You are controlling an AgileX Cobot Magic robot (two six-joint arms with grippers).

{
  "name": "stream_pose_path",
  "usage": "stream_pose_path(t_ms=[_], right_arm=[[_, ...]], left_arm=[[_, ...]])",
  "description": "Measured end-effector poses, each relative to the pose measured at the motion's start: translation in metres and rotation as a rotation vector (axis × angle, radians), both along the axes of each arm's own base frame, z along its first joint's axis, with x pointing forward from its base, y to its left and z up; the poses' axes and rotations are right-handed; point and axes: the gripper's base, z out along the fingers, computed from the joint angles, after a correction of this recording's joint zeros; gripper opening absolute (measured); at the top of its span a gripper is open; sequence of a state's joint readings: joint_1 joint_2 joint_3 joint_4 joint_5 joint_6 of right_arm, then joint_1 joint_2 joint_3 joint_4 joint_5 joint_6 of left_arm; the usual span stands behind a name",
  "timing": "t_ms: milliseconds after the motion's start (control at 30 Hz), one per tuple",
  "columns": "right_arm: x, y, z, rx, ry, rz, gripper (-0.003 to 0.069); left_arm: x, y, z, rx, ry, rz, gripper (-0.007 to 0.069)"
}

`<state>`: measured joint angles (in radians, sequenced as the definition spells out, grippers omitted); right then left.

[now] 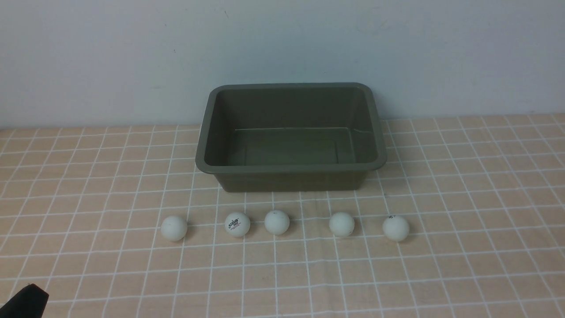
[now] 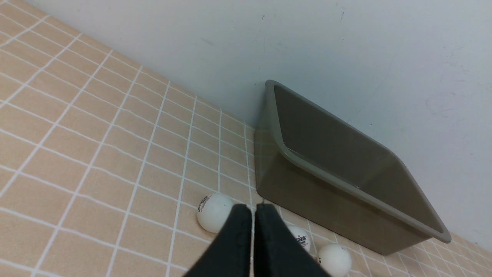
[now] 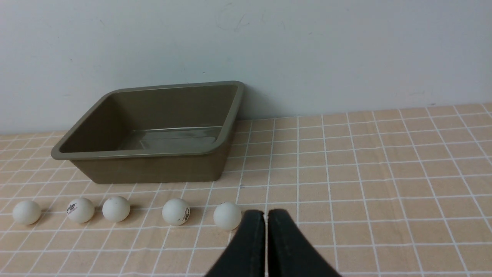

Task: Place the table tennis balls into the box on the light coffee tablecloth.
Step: 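Reach for and grasp a ping pong ball on the table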

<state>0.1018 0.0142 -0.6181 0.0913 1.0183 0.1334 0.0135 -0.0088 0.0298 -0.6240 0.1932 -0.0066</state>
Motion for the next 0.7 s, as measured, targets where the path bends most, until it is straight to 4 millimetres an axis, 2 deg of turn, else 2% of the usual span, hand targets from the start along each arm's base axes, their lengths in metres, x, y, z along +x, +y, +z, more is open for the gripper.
stream_pose_path(t_ms=[533, 700], right_arm=[[0.0, 0.0001, 0.0, 0.001, 0.0, 0.001, 0.0001], [0.0, 0.0001, 0.0, 0.001, 0.0, 0.001, 0.0001]], left_arm=[[-0.0001, -0.0002, -0.0003, 0.029, 0.001, -0.005, -0.0035], [-0.0001, -0.0002, -0.0003, 0.061, -0.003, -0.008, -0.0001]])
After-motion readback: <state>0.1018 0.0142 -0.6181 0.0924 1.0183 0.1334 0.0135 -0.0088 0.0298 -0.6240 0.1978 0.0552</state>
